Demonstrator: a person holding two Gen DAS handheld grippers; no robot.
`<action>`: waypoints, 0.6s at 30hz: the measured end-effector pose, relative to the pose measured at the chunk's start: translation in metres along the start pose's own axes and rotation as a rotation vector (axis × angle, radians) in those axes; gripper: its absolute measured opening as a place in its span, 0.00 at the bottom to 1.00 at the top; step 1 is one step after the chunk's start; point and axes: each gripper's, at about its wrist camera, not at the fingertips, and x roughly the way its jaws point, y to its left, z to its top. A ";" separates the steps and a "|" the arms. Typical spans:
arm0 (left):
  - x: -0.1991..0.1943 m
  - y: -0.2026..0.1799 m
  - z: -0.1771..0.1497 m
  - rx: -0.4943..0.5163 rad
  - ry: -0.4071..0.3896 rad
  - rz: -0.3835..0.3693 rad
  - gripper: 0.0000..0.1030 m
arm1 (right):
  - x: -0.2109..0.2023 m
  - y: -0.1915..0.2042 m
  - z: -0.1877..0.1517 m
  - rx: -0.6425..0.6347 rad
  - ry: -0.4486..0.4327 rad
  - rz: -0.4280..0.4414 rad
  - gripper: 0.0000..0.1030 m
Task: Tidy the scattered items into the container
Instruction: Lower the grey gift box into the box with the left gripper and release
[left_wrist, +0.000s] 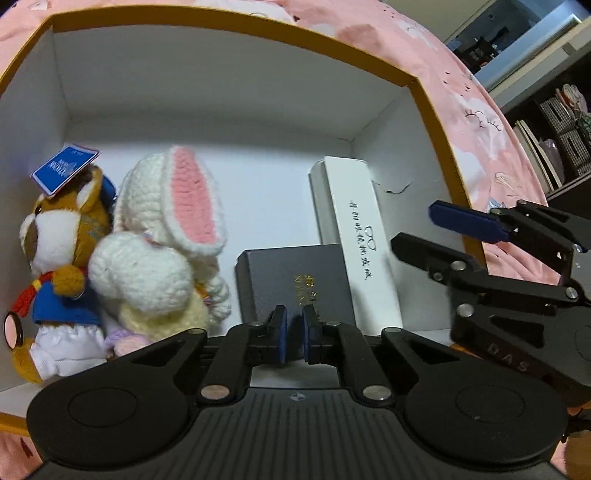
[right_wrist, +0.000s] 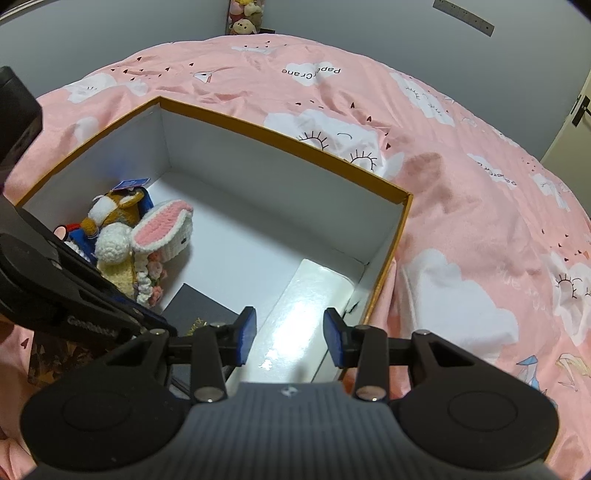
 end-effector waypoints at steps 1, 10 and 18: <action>-0.001 -0.001 0.000 0.005 -0.006 0.009 0.09 | 0.000 0.001 0.000 0.001 0.002 0.001 0.42; -0.028 -0.020 -0.009 0.118 -0.097 0.093 0.16 | -0.004 0.005 -0.003 -0.005 0.012 0.001 0.43; -0.058 -0.034 -0.025 0.177 -0.194 0.107 0.23 | -0.024 0.012 -0.009 0.026 -0.028 0.009 0.45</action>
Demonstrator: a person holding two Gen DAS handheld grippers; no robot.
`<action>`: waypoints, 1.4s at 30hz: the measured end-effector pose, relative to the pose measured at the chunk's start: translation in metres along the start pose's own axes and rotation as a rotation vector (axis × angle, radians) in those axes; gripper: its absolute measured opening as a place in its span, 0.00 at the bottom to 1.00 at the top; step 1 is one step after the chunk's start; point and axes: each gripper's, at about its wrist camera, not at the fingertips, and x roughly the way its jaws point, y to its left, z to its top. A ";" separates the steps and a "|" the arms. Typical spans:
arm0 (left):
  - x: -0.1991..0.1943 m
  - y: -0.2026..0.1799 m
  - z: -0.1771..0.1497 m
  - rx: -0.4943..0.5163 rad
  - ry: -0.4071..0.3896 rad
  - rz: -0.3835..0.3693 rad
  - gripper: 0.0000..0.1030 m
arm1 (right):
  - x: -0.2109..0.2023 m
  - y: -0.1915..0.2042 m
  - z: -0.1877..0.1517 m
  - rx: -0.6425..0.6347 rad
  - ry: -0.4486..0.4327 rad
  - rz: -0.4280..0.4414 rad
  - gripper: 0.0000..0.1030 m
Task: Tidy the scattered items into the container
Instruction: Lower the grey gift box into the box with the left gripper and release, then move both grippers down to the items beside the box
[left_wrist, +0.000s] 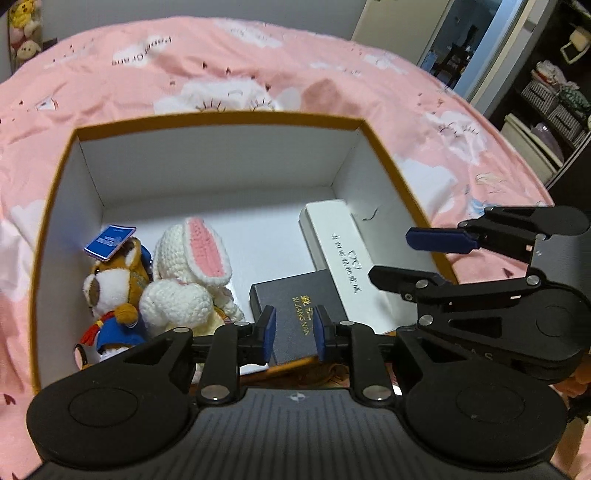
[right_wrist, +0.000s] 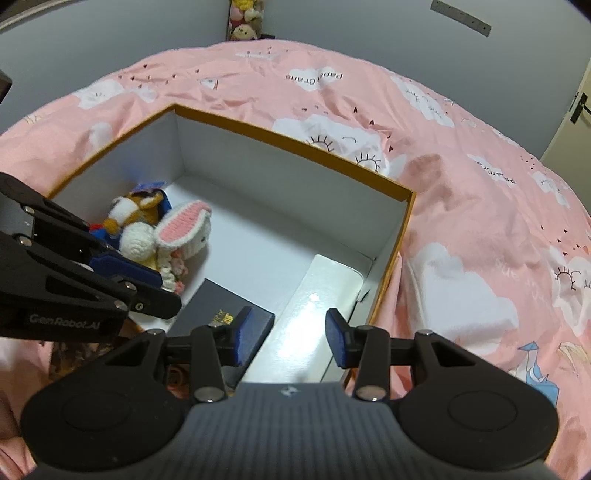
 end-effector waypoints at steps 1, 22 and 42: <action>-0.005 0.000 -0.002 0.003 -0.009 -0.003 0.23 | -0.004 0.001 -0.001 0.009 -0.010 0.003 0.46; -0.048 -0.006 -0.085 0.182 0.025 0.112 0.28 | -0.047 0.092 -0.064 -0.096 0.038 0.291 0.46; -0.053 0.010 -0.121 0.155 0.103 0.109 0.30 | -0.005 0.109 -0.094 -0.229 0.360 0.306 0.45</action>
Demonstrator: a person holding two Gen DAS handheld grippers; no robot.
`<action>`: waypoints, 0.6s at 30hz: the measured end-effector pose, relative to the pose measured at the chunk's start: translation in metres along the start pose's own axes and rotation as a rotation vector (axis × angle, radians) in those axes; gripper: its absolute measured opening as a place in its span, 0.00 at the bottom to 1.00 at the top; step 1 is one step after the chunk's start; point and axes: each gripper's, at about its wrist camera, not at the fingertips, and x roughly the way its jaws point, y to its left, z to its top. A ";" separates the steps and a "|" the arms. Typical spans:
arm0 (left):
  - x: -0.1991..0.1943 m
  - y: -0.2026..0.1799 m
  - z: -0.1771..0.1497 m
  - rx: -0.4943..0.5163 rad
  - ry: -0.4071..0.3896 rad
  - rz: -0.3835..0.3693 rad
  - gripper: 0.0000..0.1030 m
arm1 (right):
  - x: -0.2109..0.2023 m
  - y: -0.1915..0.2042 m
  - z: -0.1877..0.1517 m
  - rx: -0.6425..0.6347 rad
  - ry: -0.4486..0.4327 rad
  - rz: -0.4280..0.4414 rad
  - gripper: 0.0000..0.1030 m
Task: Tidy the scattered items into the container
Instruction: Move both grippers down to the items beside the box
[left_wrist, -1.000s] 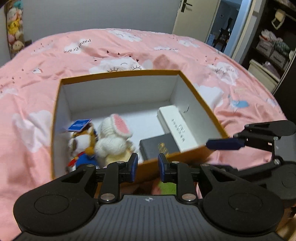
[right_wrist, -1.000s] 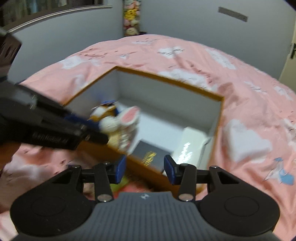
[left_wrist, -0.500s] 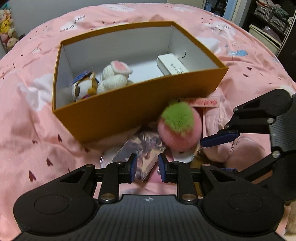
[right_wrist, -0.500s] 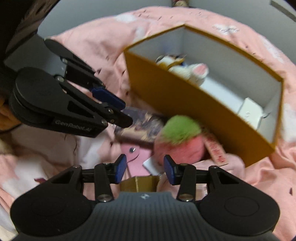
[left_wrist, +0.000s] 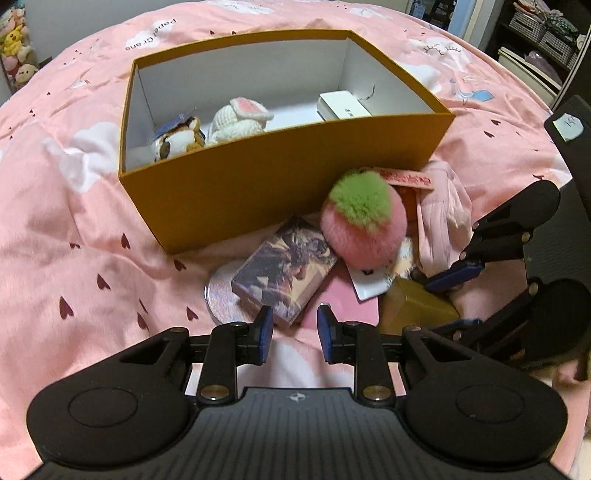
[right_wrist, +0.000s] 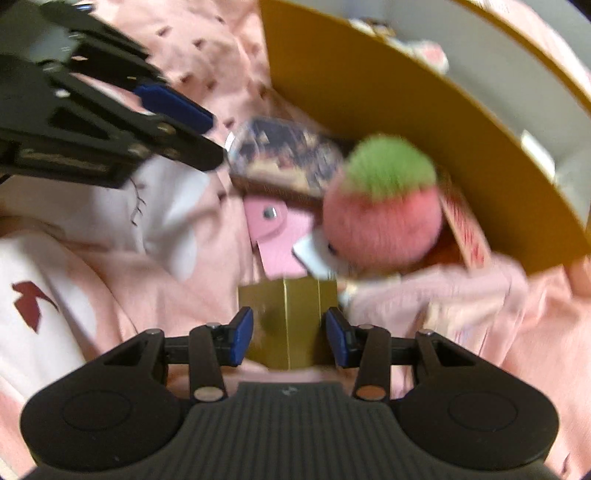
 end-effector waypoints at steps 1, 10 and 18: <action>0.000 0.000 -0.001 0.000 0.003 -0.004 0.30 | 0.000 0.001 -0.003 0.010 0.001 0.000 0.45; 0.000 0.004 -0.005 -0.028 0.010 -0.006 0.35 | 0.015 -0.005 0.006 0.063 -0.028 0.019 0.64; 0.010 0.031 -0.003 -0.177 0.032 -0.032 0.36 | 0.026 -0.002 0.012 0.040 -0.028 0.035 0.66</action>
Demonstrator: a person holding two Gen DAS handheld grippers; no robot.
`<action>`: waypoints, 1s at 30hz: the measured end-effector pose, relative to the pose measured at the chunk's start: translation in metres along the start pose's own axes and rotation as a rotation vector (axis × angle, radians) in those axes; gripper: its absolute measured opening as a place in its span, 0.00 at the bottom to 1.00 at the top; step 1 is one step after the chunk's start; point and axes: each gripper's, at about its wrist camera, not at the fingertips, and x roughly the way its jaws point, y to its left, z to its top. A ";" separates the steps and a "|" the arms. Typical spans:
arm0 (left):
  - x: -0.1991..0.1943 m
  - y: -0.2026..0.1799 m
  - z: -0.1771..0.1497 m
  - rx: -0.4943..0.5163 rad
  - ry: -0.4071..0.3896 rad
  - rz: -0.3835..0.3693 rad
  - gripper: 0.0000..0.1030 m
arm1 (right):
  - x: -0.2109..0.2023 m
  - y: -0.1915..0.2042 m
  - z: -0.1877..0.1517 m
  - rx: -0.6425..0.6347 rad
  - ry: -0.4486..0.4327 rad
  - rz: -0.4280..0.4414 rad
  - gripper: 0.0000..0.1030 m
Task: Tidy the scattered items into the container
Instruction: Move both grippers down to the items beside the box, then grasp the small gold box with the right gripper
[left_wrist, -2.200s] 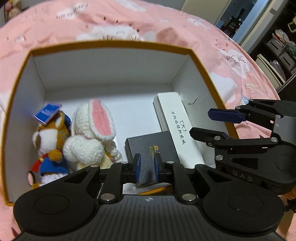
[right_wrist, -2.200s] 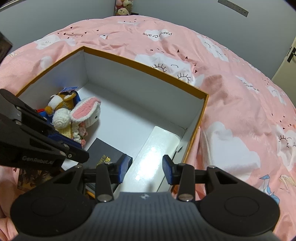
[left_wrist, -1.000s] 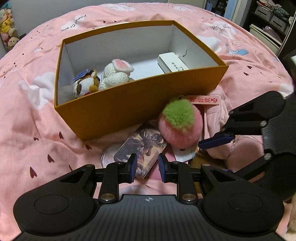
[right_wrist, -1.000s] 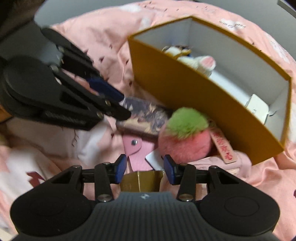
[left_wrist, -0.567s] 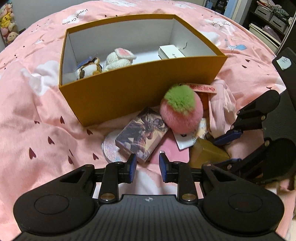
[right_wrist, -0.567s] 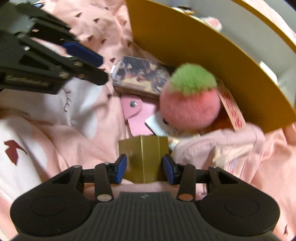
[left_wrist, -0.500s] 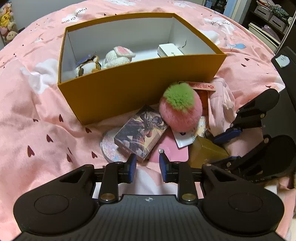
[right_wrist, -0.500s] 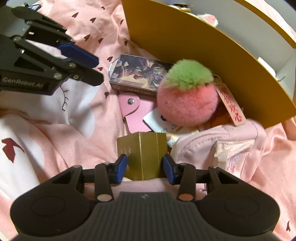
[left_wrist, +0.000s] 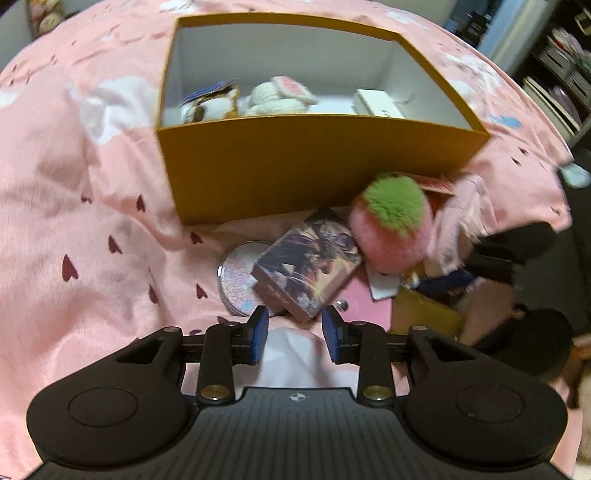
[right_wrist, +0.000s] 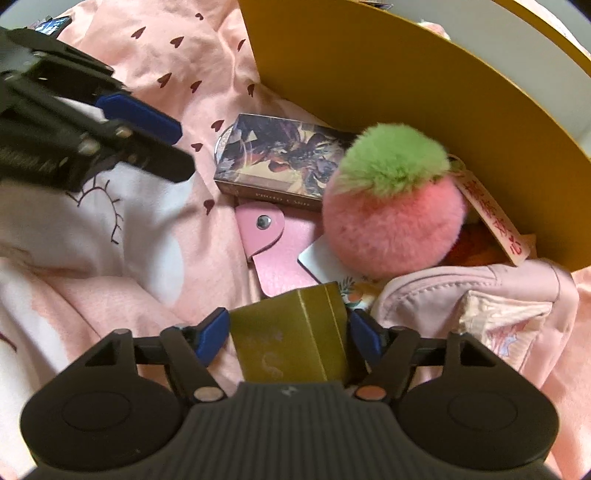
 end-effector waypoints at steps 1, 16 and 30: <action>0.002 0.003 0.001 -0.014 0.003 0.000 0.36 | -0.003 -0.001 0.000 0.005 -0.002 0.004 0.62; 0.013 0.010 0.006 -0.031 0.025 0.000 0.36 | -0.019 0.005 0.019 -0.095 0.032 0.115 0.40; 0.011 0.008 0.003 -0.008 0.021 0.007 0.36 | 0.001 -0.013 0.025 -0.177 0.162 0.119 0.66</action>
